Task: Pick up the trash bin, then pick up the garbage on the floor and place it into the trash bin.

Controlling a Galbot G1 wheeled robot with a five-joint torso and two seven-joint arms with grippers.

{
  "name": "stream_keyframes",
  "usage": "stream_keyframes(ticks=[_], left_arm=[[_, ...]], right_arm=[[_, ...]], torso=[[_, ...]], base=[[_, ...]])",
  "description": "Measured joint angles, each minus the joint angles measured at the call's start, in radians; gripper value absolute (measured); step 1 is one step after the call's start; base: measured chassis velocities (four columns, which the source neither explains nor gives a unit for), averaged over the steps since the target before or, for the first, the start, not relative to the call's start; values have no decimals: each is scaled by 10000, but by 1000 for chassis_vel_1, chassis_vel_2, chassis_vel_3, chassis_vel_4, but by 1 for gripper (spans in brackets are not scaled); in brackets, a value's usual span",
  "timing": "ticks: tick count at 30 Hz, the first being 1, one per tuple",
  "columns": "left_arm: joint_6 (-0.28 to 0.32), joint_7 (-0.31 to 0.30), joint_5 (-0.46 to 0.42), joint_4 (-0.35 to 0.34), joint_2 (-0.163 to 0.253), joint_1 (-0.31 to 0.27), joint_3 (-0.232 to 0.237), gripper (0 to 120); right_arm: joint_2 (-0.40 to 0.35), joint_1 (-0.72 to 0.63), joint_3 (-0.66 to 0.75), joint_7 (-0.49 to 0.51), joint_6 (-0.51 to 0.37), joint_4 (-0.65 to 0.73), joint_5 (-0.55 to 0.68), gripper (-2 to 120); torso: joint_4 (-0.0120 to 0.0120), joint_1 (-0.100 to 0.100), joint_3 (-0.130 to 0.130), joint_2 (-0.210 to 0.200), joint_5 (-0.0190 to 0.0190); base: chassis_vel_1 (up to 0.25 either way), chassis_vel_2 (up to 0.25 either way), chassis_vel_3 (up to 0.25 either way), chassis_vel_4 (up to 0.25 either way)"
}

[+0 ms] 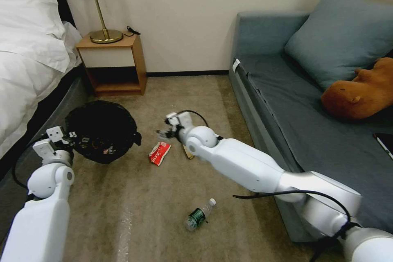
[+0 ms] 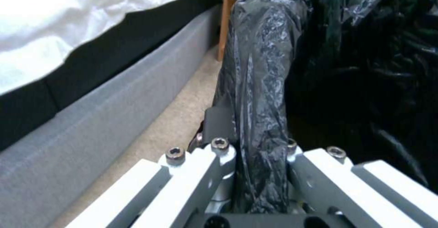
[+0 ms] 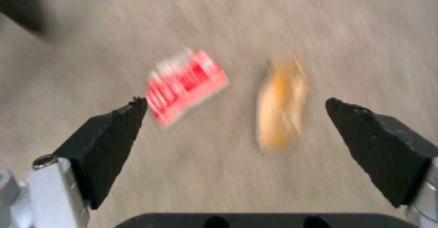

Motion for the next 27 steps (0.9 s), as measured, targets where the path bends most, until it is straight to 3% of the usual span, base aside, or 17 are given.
stream_keyframes(ticks=[1, 5, 7, 13, 15, 19, 21, 27], left_arm=[[25, -29, -39, 38, 104, -25, 5, 3], [88, -47, -74, 95, 213, -73, 48, 3], [158, -64, -78, 130, 251, -115, 136, 3], [253, -107, -28, 133, 262, -80, 294, 3], [301, -114, 9, 99, 252, 9, 358, 3], [319, -124, 23, 46, 252, 83, 384, 3], [341, -120, 33, 8, 276, 161, 431, 3], [375, -126, 57, -68, 234, 226, 476, 3]], right_arm=[[-310, -81, -13, 661, -468, 308, 813, 100], [-787, -180, -110, 1471, -941, 730, 1769, 100], [-1048, -255, -195, 2653, -1389, 1054, 2896, 100], [-1258, -408, -364, 4437, -1391, 1655, 4757, 100], [-1336, -638, -505, 5707, -1391, 2132, 5868, 100], [-1323, -883, -531, 6679, -1391, 2508, 6664, 100], [-1060, -1275, -521, 7895, -1150, 2792, 7425, 100], [-465, -1893, -387, 8604, -478, 2839, 7938, 100]], torso=[[-1, 0, 0, 0, 1], [-1, 0, 0, 0, 0], [-4, 0, 0, 0, 1], [0, 0, 0, 0, 0], [2, 0, 0, 0, -1], [-1, 0, 0, 0, -1], [1, 0, 0, 0, -1], [1, -1, 0, 0, -1]], base=[[0, 0, 0, 0], [0, 0, 0, 0], [0, 0, 0, 0], [0, 0, 0, 0], [0, 0, 0, 0], [0, 0, 0, 0], [0, 0, 0, 0], [0, 0, 0, 0]])
